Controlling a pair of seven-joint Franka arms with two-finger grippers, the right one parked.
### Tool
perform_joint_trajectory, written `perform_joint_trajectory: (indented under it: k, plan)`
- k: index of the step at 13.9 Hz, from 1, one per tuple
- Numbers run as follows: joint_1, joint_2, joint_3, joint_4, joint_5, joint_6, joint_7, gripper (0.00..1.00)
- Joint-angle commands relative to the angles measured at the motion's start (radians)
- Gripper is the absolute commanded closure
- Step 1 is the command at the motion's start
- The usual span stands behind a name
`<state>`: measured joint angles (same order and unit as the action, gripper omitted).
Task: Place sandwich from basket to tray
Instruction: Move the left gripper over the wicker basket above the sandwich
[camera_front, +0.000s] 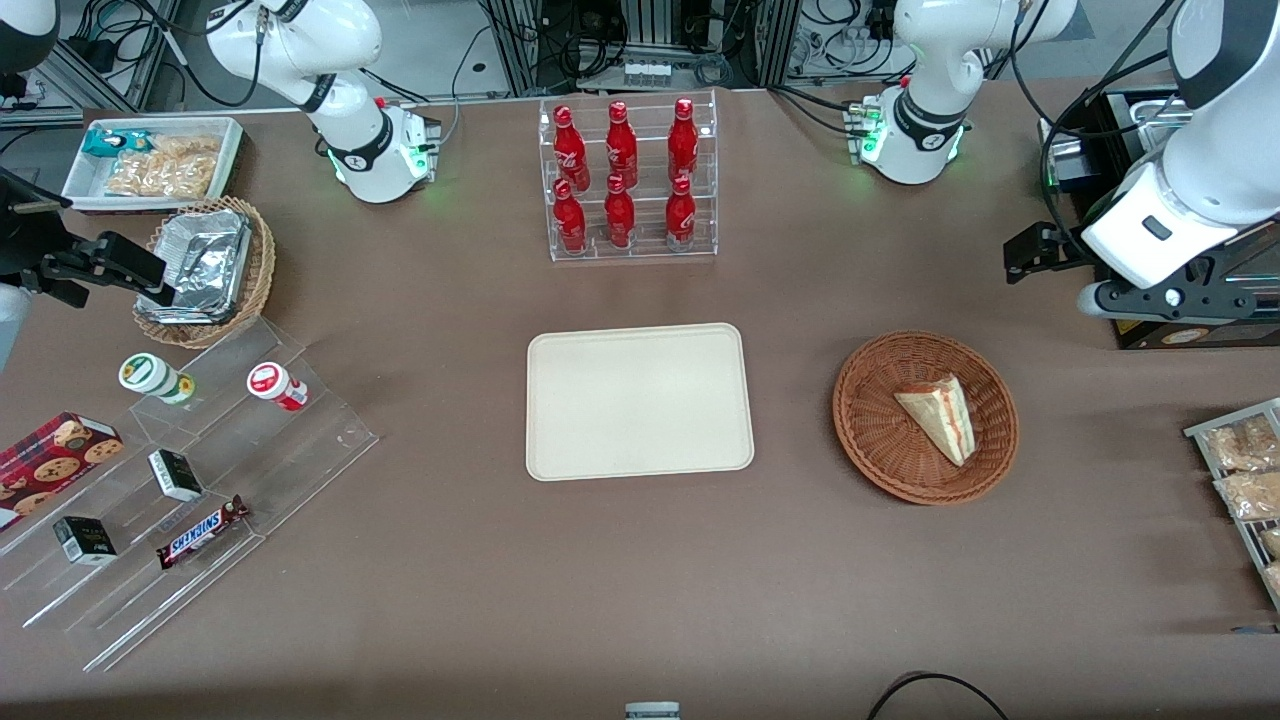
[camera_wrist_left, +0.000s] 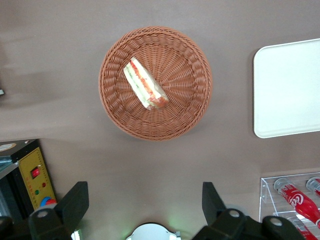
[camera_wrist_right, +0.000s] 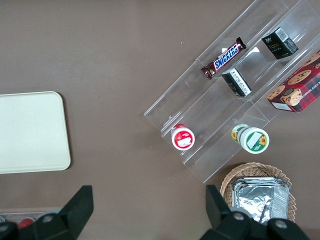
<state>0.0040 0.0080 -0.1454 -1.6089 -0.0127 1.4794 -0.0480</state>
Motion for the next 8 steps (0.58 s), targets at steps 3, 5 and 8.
perform_joint_trajectory:
  k: [3,5,8]
  plan:
    - [0.01,0.024,-0.006,-0.022,-0.006,0.016,-0.01,0.0]
    - [0.011,0.056,-0.006,-0.061,-0.003,0.036,-0.01,0.0]
    - [0.013,0.044,0.004,-0.242,-0.003,0.235,-0.01,0.0]
